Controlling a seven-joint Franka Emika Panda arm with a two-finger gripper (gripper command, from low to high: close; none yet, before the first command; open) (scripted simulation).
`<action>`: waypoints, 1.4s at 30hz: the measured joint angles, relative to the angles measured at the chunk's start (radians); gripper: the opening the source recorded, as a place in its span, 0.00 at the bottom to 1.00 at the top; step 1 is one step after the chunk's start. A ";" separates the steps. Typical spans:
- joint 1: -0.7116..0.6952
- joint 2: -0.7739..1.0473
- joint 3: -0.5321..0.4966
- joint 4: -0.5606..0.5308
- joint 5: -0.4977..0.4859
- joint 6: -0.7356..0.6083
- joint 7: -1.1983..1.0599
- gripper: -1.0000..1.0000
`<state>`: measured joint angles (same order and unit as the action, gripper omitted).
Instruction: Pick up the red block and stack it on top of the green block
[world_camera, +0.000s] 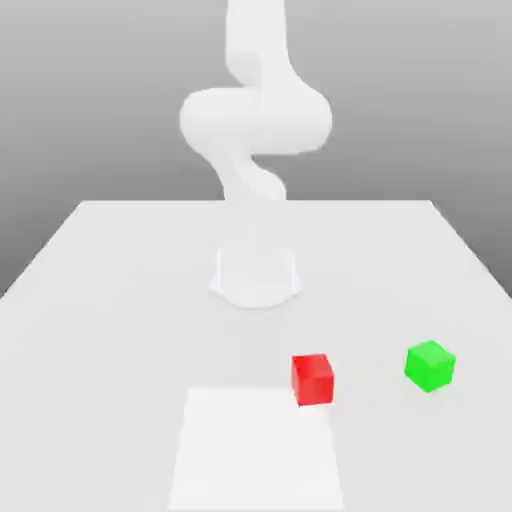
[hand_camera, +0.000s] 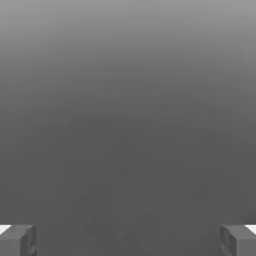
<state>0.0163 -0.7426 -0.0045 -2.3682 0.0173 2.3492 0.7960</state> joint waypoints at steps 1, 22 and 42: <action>0.008 0.029 -0.001 -0.033 0.008 0.024 -0.002 0.50; 0.137 0.798 0.095 -0.573 -0.036 0.652 0.106 0.50; 0.194 0.614 0.080 -0.596 0.011 0.488 0.098 0.00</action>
<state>0.2100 -0.1282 0.0750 -2.9645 0.0281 2.8375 0.8940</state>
